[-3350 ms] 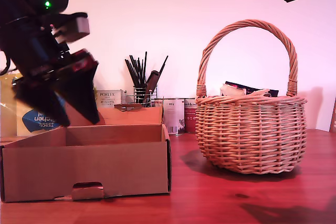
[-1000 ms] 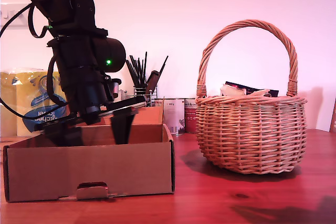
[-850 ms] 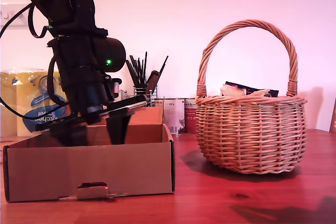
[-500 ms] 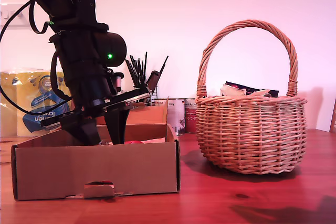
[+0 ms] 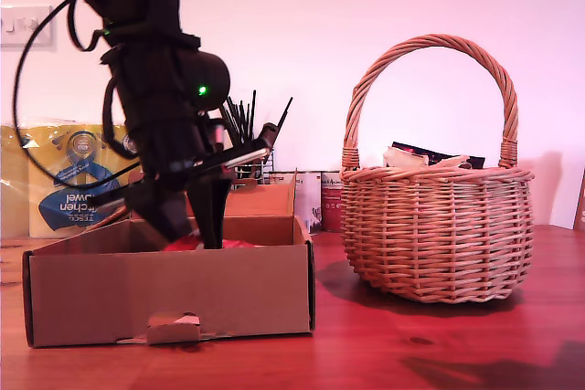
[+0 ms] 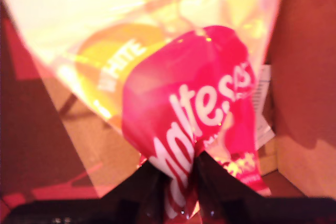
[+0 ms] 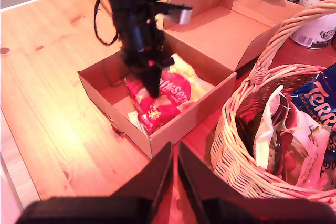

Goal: Move the bags of Easter eggs from the cardboard box on the left into the woven basket on the right side.

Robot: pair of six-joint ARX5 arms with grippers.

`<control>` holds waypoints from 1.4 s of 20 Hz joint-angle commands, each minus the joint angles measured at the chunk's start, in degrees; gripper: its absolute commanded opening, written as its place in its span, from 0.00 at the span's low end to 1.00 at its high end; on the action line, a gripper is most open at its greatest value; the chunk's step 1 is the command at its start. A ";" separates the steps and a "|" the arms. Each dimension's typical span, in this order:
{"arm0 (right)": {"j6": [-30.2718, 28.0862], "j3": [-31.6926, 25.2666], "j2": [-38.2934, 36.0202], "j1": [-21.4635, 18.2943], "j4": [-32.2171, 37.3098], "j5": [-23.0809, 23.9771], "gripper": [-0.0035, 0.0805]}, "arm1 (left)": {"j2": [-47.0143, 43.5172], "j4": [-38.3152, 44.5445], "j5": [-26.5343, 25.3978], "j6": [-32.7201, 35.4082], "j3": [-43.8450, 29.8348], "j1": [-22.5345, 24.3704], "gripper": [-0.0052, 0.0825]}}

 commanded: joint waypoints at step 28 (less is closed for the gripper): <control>-1.27 -1.03 -8.00 -3.17 -4.20 6.34 0.03 | -11.47 15.74 24.00 3.76 6.01 -10.64 0.04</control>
